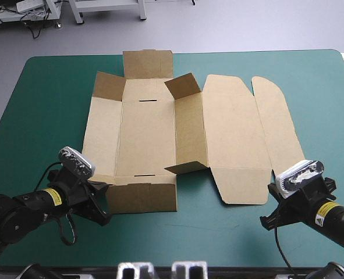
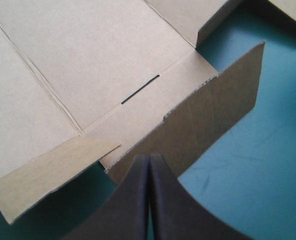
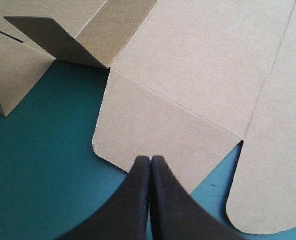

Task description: Fold the box

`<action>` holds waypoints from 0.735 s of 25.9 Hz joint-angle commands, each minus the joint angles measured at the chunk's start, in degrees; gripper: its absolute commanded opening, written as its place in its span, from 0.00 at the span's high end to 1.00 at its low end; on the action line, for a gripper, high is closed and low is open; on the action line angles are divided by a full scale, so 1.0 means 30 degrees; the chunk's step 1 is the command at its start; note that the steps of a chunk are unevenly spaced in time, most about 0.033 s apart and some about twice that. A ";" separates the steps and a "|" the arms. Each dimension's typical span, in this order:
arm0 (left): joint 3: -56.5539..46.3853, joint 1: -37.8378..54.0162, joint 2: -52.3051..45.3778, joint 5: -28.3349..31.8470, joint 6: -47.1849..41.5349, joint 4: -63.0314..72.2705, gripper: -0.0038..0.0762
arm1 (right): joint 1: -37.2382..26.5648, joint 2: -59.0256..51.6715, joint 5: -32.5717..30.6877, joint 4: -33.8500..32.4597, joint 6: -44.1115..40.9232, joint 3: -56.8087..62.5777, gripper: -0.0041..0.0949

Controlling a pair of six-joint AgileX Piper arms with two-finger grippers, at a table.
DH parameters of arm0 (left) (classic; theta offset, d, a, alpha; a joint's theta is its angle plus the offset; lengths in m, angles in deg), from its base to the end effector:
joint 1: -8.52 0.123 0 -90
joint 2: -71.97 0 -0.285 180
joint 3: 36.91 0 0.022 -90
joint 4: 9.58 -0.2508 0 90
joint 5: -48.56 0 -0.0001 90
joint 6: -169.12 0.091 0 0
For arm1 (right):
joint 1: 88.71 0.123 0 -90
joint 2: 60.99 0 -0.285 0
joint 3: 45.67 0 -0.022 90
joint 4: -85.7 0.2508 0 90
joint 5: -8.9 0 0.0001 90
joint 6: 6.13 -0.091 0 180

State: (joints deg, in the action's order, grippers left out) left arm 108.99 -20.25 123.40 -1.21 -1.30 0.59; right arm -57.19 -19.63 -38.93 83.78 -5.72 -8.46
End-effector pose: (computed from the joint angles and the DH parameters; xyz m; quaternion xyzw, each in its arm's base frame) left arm 0.1120 -0.0755 0.3236 0.2769 0.8791 -0.1463 0.3594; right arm 0.0871 0.0507 0.3285 -0.2497 0.8568 0.1053 0.4386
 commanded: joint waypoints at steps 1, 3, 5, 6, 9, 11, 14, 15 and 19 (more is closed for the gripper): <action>0.1076 -0.0026 0.0781 0.1665 -0.1156 -0.0545 0.96 | 0.0026 0.0020 0.1252 -0.0062 0.0020 -0.0604 0.98; 0.1708 -0.0026 0.1639 0.1588 -0.1156 -0.1083 0.96 | 0.0026 0.0020 0.1252 -0.0062 0.0020 -0.0604 0.98; 0.2457 -0.0026 0.2722 0.1543 -0.1120 -0.1633 0.96 | 0.0026 0.0020 0.1252 -0.0062 0.0020 -0.0604 0.98; 0.2956 -0.0026 0.3512 0.1543 -0.1011 -0.1802 0.95 | 0.0026 0.0020 0.1252 -0.0062 0.0020 -0.0604 0.98; 0.4036 0.0007 0.5403 0.1543 -0.0410 -0.2428 0.93 | 0.0026 0.0020 0.1252 -0.0062 0.0020 -0.0604 0.98; 0.4680 0.0233 0.6558 0.1623 -0.0228 -0.2475 0.93 | 0.0026 0.0020 0.1252 -0.0062 0.0020 -0.0604 0.98; 0.5751 0.1641 0.8344 0.1672 0.1239 -0.1317 0.93 | 0.0026 0.0020 0.1138 -0.0062 0.0020 -0.0569 0.98; 0.6010 0.2504 0.8727 0.1566 0.2478 -0.0230 0.93 | 0.0026 0.0020 0.1092 -0.0062 0.0058 -0.0569 0.98; 0.6676 0.7688 0.9356 -0.0934 0.9092 0.6893 0.93 | 0.0026 0.0020 0.1092 -0.0062 0.0103 -0.0569 0.98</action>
State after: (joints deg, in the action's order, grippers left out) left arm 126.58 -3.64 152.57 -2.19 17.72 11.40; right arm -57.19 -19.63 -38.98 83.89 -5.72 -8.46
